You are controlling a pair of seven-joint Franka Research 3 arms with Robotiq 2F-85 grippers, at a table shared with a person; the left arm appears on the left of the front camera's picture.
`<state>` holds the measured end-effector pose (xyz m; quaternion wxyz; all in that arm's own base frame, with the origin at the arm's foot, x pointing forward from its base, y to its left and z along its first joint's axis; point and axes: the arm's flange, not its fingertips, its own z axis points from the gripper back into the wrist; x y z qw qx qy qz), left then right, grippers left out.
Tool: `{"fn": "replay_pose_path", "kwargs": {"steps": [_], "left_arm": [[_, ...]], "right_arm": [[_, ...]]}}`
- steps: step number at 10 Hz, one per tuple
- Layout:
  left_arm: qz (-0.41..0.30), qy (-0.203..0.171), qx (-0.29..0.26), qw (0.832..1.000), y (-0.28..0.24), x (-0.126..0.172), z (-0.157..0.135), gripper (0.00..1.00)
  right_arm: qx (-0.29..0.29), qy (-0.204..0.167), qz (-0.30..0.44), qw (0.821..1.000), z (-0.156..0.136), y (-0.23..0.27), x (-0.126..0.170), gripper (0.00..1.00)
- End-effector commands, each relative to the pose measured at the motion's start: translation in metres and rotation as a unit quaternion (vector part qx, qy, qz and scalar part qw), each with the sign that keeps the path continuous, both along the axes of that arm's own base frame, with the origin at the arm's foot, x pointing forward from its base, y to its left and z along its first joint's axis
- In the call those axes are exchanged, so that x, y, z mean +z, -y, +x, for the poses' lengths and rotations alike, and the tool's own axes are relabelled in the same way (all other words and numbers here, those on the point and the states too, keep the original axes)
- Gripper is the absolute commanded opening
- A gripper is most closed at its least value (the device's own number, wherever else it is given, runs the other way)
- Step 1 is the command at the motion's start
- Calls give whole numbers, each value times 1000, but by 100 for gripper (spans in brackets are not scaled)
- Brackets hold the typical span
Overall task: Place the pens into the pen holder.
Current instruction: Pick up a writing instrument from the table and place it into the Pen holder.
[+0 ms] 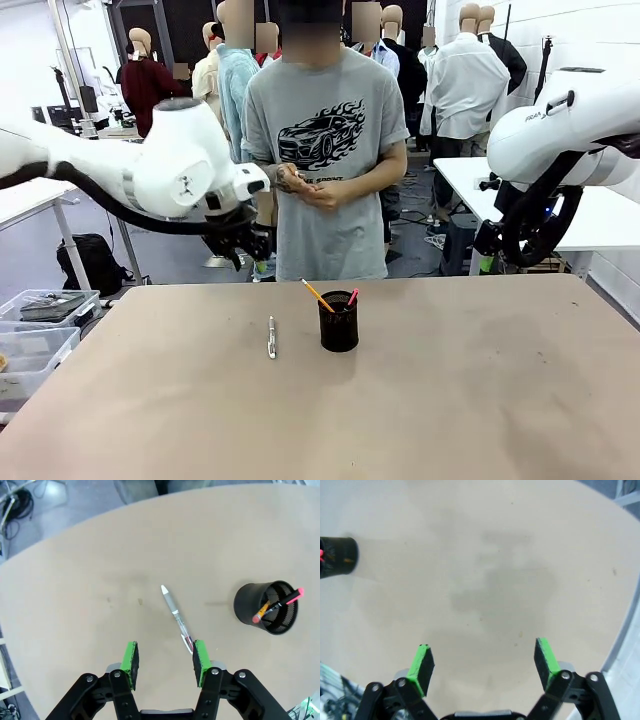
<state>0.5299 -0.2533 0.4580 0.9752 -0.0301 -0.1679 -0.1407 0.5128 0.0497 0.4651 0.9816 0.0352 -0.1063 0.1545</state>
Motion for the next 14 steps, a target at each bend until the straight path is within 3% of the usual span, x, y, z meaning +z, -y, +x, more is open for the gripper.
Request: {"fn": "replay_pose_path", "kwargs": {"steps": [1,8,14], "left_arm": [[-3,-32,23,999,7,-9,21,58],[5,-129,27,991,30,-88,28,58],[7,-155,42,987,38,-125,32,58]], "right_arm": [[4,5,-1,1000,1,1,-1,100],[4,5,-1,1000,1,1,-1,100],[4,5,-1,1000,1,1,-1,100]]}}
